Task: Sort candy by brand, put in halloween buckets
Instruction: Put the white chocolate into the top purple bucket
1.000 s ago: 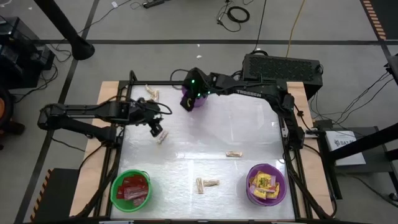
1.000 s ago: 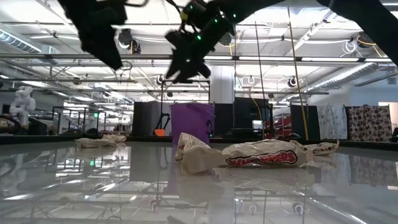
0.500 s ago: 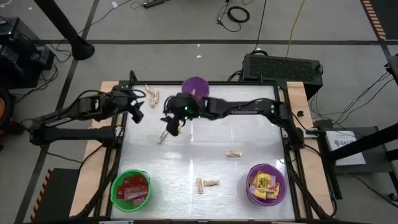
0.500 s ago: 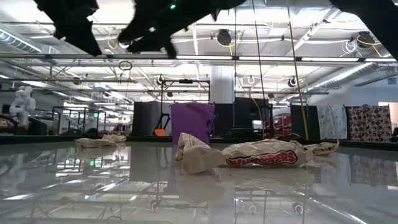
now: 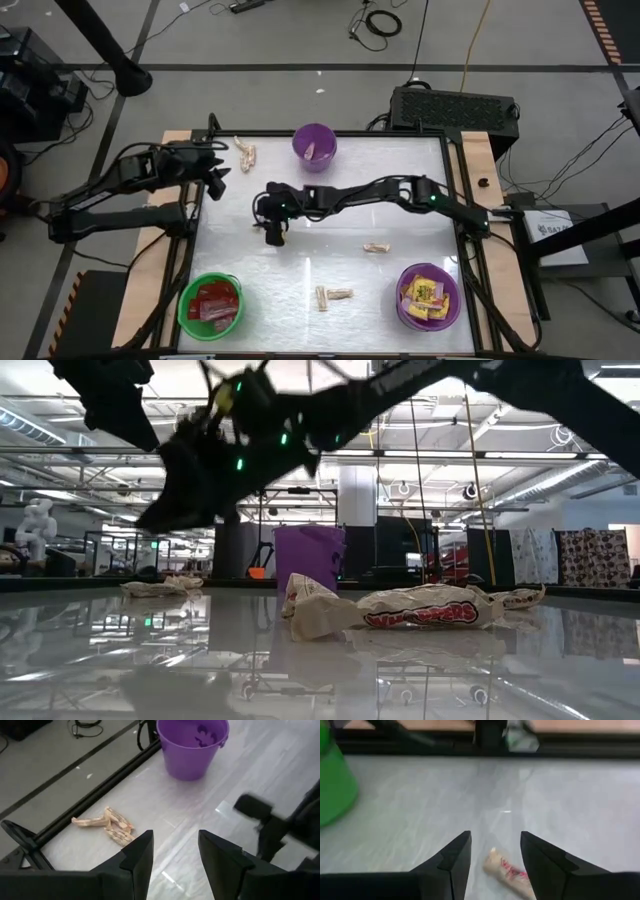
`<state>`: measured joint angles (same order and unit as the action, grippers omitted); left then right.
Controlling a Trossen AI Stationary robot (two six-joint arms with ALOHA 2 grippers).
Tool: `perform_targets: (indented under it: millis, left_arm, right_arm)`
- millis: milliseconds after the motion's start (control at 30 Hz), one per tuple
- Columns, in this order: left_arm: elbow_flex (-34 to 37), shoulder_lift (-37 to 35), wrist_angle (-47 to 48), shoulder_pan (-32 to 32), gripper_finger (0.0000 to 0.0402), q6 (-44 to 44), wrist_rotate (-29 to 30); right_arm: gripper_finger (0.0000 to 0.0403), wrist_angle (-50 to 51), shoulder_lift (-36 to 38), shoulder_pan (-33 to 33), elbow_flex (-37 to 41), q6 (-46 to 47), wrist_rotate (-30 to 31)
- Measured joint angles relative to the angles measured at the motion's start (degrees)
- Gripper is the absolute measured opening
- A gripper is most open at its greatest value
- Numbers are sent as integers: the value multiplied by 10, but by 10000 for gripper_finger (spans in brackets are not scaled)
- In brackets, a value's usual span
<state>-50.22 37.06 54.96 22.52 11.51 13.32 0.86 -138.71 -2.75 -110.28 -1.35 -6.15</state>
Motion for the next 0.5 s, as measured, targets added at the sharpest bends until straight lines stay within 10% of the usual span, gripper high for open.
perform_targets:
  millis: [500]
  left_arm:
    - [0, 5, 0, 0, 164, 46, 0]
  right_arm:
    - [164, -44, -59, -14, 0, -35, -17]
